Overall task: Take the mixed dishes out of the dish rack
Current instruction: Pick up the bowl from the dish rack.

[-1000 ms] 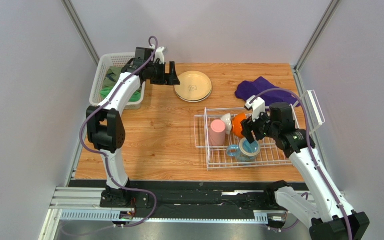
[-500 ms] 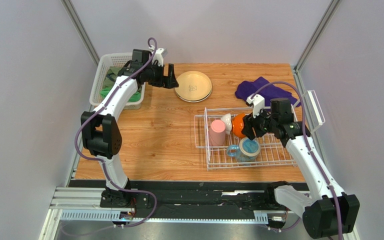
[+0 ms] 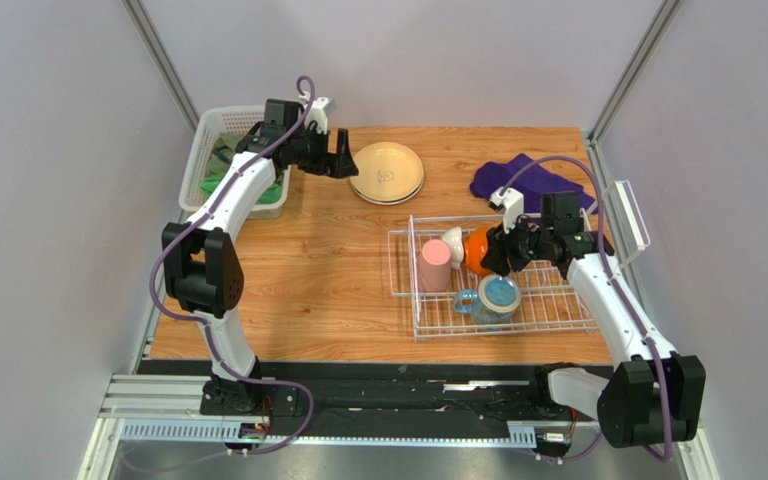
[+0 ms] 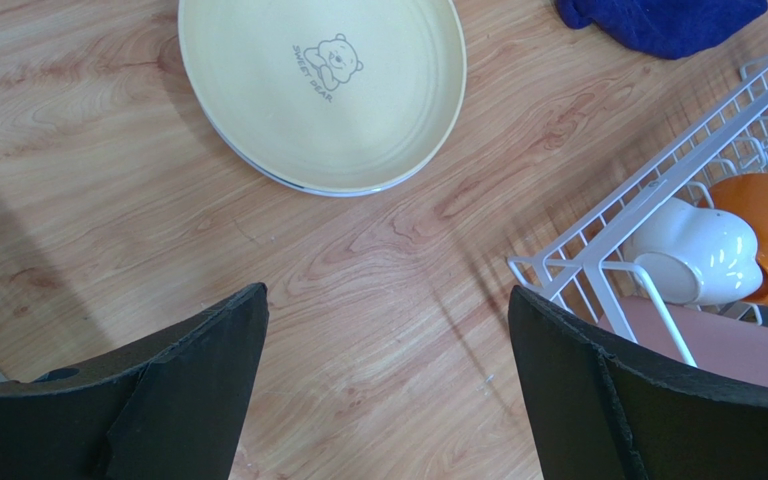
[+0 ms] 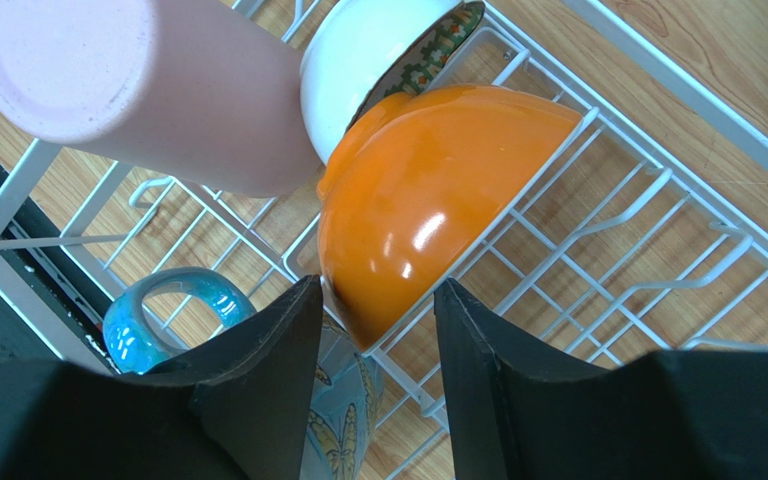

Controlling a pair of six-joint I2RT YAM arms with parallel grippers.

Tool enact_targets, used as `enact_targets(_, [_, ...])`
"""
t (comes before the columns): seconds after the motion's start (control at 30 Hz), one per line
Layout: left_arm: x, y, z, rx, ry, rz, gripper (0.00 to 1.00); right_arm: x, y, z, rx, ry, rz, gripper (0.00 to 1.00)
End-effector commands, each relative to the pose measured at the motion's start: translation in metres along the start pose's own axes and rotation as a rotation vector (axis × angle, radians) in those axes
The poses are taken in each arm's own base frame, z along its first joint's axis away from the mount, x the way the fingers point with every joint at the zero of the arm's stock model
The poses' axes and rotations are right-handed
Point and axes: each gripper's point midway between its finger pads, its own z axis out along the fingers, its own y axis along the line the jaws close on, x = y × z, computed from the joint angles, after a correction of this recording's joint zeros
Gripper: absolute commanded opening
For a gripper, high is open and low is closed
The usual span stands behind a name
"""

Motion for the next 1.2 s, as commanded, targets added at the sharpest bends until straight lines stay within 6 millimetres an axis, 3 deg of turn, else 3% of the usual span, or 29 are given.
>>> enact_targets(0.0, [-0.016,-0.011,-0.01,0.027,-0.057,0.058,0.97,-0.025,-0.006,-0.005,-0.034,-0.093,-0.071,0.47])
enact_targets(0.27, [-0.01,-0.01,-0.002,0.047,-0.036,0.02,0.97,-0.022,-0.004,0.002,-0.151,-0.131,-0.064,0.4])
enact_targets(0.3, [-0.008,-0.009,0.0,0.048,-0.03,0.017,0.97,-0.02,-0.013,-0.002,-0.134,-0.138,-0.04,0.4])
enact_targets(0.6, [-0.007,-0.008,0.002,0.048,-0.029,0.012,0.97,-0.016,-0.022,0.002,-0.164,-0.149,-0.023,0.28])
enact_targets(1.17, [-0.005,-0.008,0.007,0.063,-0.021,-0.004,0.97,-0.033,-0.02,-0.014,-0.173,-0.189,-0.028,0.01])
